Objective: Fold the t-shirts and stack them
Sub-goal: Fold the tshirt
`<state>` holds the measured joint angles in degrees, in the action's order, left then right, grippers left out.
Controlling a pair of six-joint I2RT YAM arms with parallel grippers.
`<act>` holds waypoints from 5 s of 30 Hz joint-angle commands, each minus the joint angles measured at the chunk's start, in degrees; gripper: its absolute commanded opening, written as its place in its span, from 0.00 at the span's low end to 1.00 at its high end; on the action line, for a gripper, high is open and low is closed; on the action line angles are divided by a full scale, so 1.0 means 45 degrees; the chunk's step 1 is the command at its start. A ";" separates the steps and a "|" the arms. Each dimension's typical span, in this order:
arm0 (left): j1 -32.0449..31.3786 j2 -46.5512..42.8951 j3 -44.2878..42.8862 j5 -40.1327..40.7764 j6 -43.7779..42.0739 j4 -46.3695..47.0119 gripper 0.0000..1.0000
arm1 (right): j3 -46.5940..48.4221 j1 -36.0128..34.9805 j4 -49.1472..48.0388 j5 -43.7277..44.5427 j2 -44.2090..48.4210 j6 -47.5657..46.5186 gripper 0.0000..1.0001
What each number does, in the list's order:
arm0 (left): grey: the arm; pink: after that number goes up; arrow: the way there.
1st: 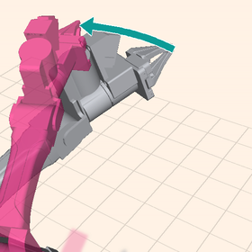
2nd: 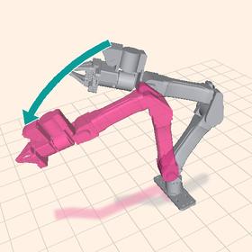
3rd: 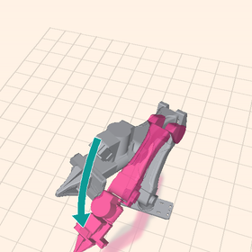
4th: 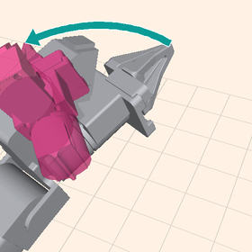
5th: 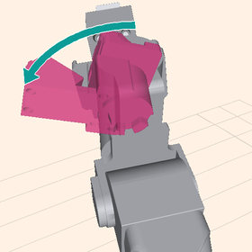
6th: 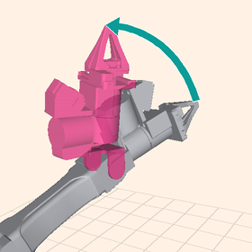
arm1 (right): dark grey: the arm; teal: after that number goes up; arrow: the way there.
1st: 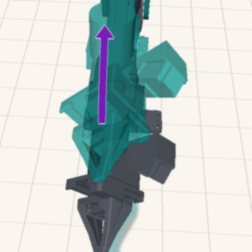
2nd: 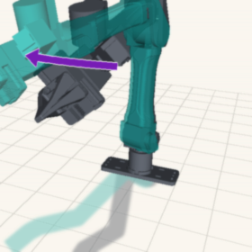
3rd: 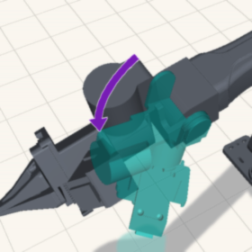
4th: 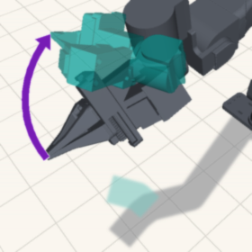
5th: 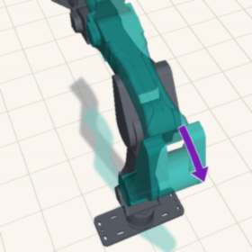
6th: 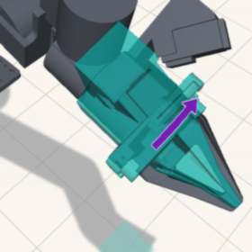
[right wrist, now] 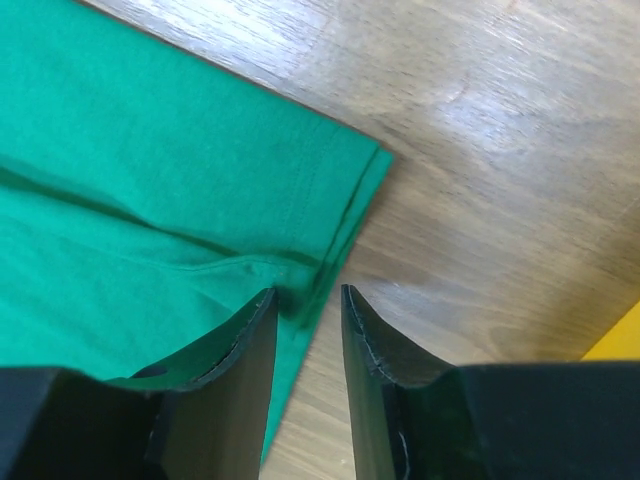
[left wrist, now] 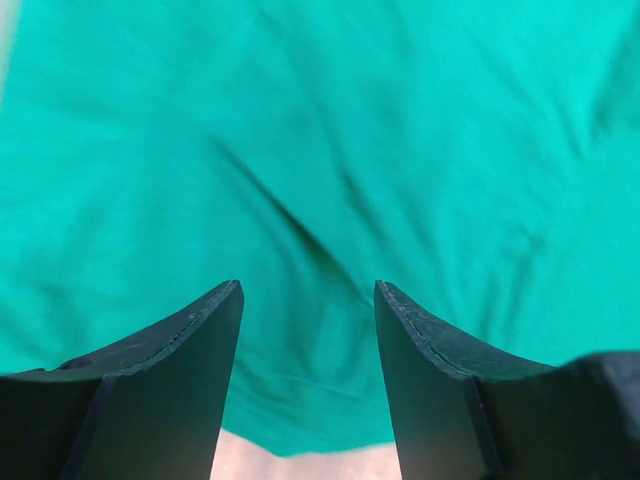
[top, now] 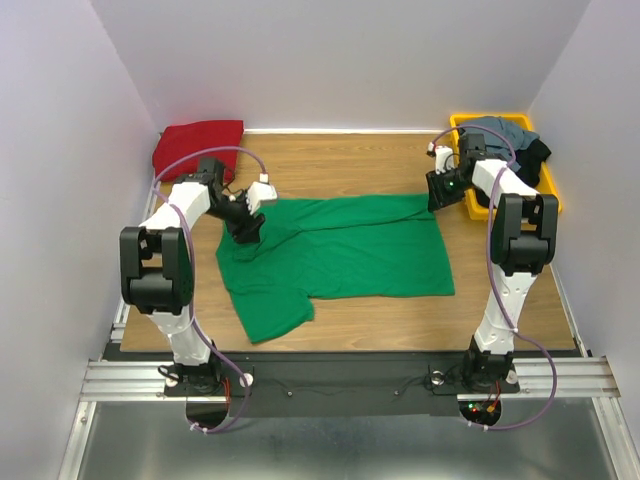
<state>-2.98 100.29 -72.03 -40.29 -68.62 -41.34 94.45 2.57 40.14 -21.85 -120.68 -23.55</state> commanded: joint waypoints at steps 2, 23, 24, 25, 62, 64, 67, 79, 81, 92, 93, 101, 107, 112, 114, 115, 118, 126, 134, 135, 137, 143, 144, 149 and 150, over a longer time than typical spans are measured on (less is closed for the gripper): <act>-0.0060 0.0932 -0.1453 -0.1084 0.3561 0.1703 0.65 | 0.0942 -0.0024 0.0201 -0.0730 0.0373 0.0272 0.37; -0.2109 0.2346 -0.1964 -0.1553 0.5291 0.2060 0.38 | 0.1139 -0.0024 0.0904 -0.0732 0.0041 0.0077 0.45; -0.2265 0.2168 -0.1711 -0.1515 0.4573 0.1614 0.34 | 0.1178 -0.0024 0.0904 -0.0731 0.0157 0.0058 0.45; -0.2383 0.2012 -0.1592 -0.1476 0.4275 0.1358 0.27 | 0.1217 -0.0024 0.0923 -0.0693 0.0197 0.0038 0.44; -0.1642 0.1268 -0.1455 -0.0831 0.3823 0.1101 0.57 | 0.1257 -0.0102 0.1958 -0.1044 0.0196 -0.0723 0.07; -0.1545 0.1248 -0.1396 -0.0870 0.3842 0.1082 0.57 | 0.0964 -0.0102 0.2075 -0.1024 0.0509 -0.1033 0.01; -0.1389 0.1170 -0.1337 -0.0851 0.3862 0.1082 0.57 | 0.0204 -0.0102 0.2310 -0.0927 0.1114 -0.1968 0.01; -0.0900 0.0723 -0.1279 -0.0813 0.5399 0.1997 0.57 | -0.0293 -0.0141 0.2349 0.1067 0.1702 -0.4008 0.47; -0.0880 0.0604 -0.1181 -0.0404 0.6295 0.3144 0.57 | 0.0296 -0.0141 0.2369 0.0718 0.1585 -0.3577 0.48; -0.0509 0.1266 -0.1083 0.2876 1.0697 0.6765 0.48 | 0.1766 -0.0803 0.2389 -0.0772 0.0002 -0.0314 0.34; -0.0470 0.1345 -0.1103 0.2996 1.0795 0.6843 0.48 | 0.1609 -0.0902 0.2369 -0.0345 -0.0056 -0.0333 0.34; -0.0333 0.1600 -0.0674 0.3192 1.0796 0.6863 0.48 | 0.0281 -0.0942 0.1276 0.1611 0.0839 0.0818 0.41; -0.0333 0.1639 -0.0224 0.3290 1.0815 0.7156 0.48 | -0.0190 -0.0650 0.0554 0.2178 0.1292 0.1774 0.43; -0.0294 0.1678 -0.0263 0.3310 1.0796 0.7195 0.48 | 0.0435 -0.0220 0.0436 0.2101 0.0589 0.2498 0.44; -0.0314 0.1678 -0.0282 0.3310 1.0757 0.7195 0.49 | 0.0649 -0.0219 0.0396 0.1887 0.0355 0.2616 0.45; -0.0294 0.1697 -0.0282 0.3290 1.0737 0.7195 0.49 | 0.0651 -0.0219 0.0396 0.1828 0.0354 0.2674 0.45; -0.0314 0.1834 -0.0360 0.3329 1.0757 0.7175 0.49 | 0.0924 -0.0219 0.0377 0.1730 -0.0016 0.2889 0.45; -0.0294 0.1952 -0.0419 0.3251 1.0815 0.7175 0.50 | 0.1353 -0.0200 0.0279 0.1087 -0.0544 0.3241 0.41; -0.0314 0.2088 -0.0536 0.3329 1.0835 0.7137 0.50 | 0.1354 -0.0200 0.0298 0.0948 -0.0760 0.3300 0.26; -0.0294 0.2108 -0.0556 0.3329 1.0835 0.7156 0.50 | 0.1373 -0.0200 0.0299 0.0968 -0.0721 0.3300 0.24; -0.0294 0.2147 -0.0595 0.3407 1.0815 0.7137 0.50 | 0.1373 -0.0200 0.0279 0.1065 -0.0662 0.3261 0.19; -0.0158 0.2459 -0.0790 0.3680 1.0952 0.7175 0.49 | 0.1607 -0.0200 0.0260 0.1437 -0.0603 0.3125 0.03; -0.0119 0.2556 -0.0829 0.3797 1.0971 0.7175 0.49 | 0.1724 -0.0200 0.0221 0.1475 -0.0584 0.3143 0.01; 0.0037 0.2986 -0.1199 0.4266 1.1011 0.7039 0.48 | 0.2232 -0.0180 -0.0033 0.1710 -0.0779 0.3027 0.01; 0.0077 0.3103 -0.1220 0.4325 1.1011 0.7039 0.48 | 0.2310 -0.0180 -0.0053 0.1749 -0.0837 0.3007 0.00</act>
<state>-3.70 112.79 -75.02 -23.24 -19.51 -9.56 101.47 1.80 42.72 -15.31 -124.20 -9.30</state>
